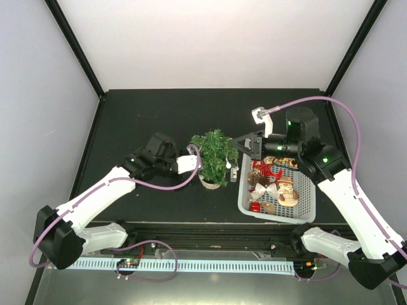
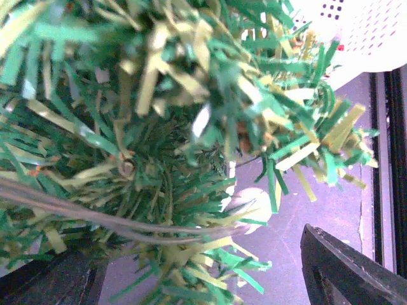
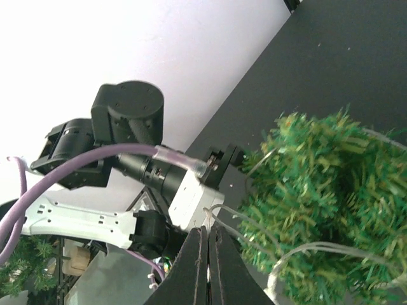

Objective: Decorate the small christmas tree

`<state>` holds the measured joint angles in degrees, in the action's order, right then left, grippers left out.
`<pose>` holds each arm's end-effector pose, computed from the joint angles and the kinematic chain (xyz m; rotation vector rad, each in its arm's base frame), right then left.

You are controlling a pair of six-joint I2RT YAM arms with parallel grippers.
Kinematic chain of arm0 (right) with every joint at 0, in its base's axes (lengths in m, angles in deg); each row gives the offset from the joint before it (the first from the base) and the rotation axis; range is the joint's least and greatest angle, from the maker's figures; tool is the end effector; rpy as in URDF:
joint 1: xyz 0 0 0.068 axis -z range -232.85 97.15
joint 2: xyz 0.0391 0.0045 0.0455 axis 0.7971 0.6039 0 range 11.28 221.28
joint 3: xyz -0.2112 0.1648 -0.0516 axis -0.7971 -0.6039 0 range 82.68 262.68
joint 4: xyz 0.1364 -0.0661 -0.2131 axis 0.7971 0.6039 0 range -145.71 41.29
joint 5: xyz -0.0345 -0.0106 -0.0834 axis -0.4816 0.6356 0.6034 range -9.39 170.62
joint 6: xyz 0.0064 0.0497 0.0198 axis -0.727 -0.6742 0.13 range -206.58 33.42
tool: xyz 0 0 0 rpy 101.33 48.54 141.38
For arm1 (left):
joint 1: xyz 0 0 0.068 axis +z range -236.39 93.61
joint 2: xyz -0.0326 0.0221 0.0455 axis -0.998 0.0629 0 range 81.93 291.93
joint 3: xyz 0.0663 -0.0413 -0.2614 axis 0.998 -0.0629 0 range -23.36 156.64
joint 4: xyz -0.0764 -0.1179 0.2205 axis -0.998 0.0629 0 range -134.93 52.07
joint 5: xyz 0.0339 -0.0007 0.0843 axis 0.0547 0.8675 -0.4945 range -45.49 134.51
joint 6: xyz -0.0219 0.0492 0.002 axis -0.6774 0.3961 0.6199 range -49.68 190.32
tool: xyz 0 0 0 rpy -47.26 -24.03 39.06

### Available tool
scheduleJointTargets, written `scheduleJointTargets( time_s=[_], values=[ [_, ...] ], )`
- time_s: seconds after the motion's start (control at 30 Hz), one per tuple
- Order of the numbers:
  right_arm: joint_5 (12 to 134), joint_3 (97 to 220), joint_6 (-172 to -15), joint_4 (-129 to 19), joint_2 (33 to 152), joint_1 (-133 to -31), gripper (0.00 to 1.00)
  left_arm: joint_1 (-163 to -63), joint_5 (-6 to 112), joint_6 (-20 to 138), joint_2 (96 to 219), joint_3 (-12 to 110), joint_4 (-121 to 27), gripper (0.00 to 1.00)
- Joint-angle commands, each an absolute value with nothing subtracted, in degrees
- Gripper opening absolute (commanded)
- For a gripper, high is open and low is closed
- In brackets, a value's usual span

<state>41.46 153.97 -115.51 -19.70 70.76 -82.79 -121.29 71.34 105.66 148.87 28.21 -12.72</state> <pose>0.1675 0.1224 0.4082 -0.4998 2.0879 1.3131 0.1877 -0.1503 0.2712 1.5270 1.7939 -0.5561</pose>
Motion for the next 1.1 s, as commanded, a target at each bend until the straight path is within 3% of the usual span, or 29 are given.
scheduleJointTargets(
  time_s=[0.0, 0.3, 0.57, 1.07],
  values=[
    [41.2, 156.9, -114.6, -21.6, 72.4, -83.2, 0.01, -122.1, 72.9, 107.7, 145.0, 26.8, -10.6, 0.83],
    [42.5, 157.5, -112.4, -16.1, 69.9, -83.3, 0.01, -123.0, 75.3, 111.2, 137.3, 23.8, -8.3, 0.85],
    [42.3, 152.9, -113.7, -12.9, 63.2, -83.5, 0.01, -124.3, 86.4, 113.4, 136.2, 32.9, 1.6, 0.87],
    [43.6, 144.4, -121.4, -21.3, 58.1, -90.6, 0.01, -136.3, 101.6, 112.2, 158.3, 63.9, 14.5, 0.88]
  ],
)
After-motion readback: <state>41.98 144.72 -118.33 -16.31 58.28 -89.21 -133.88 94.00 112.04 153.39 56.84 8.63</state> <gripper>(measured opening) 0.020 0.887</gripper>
